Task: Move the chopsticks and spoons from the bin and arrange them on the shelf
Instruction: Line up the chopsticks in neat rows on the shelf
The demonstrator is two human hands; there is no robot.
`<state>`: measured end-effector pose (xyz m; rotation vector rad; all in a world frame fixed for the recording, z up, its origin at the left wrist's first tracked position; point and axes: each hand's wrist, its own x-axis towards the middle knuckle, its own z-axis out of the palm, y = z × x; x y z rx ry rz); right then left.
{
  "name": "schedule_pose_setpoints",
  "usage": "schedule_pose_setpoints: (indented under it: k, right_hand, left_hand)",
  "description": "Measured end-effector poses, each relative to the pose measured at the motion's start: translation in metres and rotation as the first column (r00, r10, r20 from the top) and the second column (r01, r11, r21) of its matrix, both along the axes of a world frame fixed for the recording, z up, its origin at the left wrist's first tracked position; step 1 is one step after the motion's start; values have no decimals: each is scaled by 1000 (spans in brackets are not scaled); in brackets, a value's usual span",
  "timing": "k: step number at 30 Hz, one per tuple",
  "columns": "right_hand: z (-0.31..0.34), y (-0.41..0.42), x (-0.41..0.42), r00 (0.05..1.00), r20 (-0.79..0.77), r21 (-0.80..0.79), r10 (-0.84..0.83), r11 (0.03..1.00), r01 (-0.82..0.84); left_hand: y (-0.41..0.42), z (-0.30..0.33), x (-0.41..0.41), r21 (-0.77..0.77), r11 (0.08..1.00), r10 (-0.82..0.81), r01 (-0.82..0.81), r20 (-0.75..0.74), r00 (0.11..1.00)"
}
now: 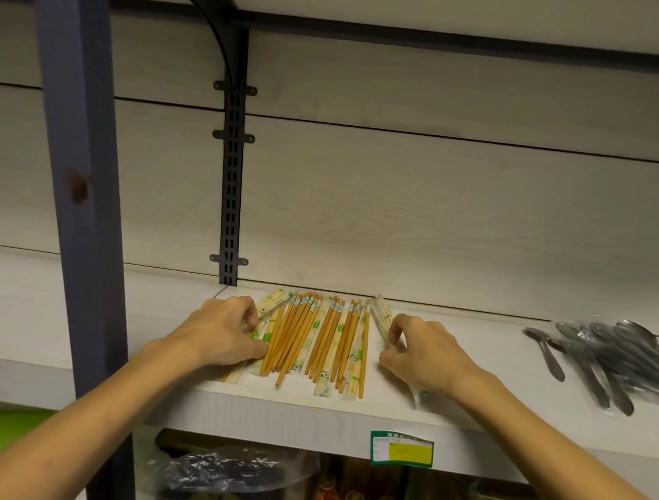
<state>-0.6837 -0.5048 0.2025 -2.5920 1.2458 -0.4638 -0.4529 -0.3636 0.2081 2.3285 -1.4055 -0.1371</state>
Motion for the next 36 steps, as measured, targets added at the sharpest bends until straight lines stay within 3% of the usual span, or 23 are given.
schedule_pose_setpoints:
  k: [6, 11, 14, 27, 36]
  right_hand:
    - [-2, 3, 0, 991, 124, -69, 50, 997, -42]
    - [-2, 10, 9, 975, 213, -10, 57, 998, -57]
    - [0, 15, 17, 967, 249, 13, 58, 998, -63]
    - [9, 22, 27, 999, 45, 116, 30, 993, -35]
    - [15, 30, 21, 1000, -16, 77, 26, 997, -25]
  left_hand:
    - [-3, -4, -3, -87, 996, -29, 35, 74, 997]
    - [-5, -9, -6, -78, 996, -38, 47, 119, 992]
    - [-4, -8, -3, -79, 996, -28, 34, 74, 997]
    - [5, -11, 0, -237, 971, -4, 34, 126, 992]
    - [7, -14, 3, -360, 930, -13, 73, 166, 986]
